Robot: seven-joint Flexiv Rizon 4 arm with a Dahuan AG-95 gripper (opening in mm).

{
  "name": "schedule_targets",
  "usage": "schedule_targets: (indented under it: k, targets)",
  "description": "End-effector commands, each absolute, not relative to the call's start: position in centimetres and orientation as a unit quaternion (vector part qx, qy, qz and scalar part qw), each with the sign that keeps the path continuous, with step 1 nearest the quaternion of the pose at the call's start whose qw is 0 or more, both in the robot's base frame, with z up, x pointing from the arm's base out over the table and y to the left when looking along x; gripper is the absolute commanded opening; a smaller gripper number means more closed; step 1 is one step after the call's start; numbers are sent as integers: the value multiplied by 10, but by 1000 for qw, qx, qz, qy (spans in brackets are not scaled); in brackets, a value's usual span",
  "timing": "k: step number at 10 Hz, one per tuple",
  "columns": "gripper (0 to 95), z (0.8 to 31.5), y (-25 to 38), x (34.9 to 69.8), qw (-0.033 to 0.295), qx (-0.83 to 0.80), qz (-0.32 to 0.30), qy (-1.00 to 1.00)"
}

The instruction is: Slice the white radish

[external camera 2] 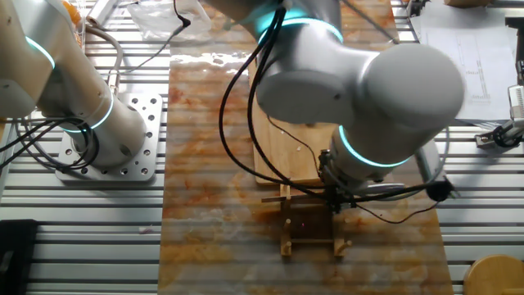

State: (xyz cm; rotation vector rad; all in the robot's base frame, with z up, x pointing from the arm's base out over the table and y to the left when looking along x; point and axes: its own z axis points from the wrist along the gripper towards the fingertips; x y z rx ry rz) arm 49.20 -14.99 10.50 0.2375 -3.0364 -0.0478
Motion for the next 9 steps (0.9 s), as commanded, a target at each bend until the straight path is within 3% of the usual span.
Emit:
schedule_targets:
  k: [1, 2, 5, 9]
  targets:
    - [380, 154, -135, 498, 59, 47, -37, -996]
    - [0, 169, -128, 498, 58, 35, -41, -997]
    - [0, 207, -97, 485, 65, 54, -42, -996]
    - [0, 222, -75, 463, 72, 73, -42, -994]
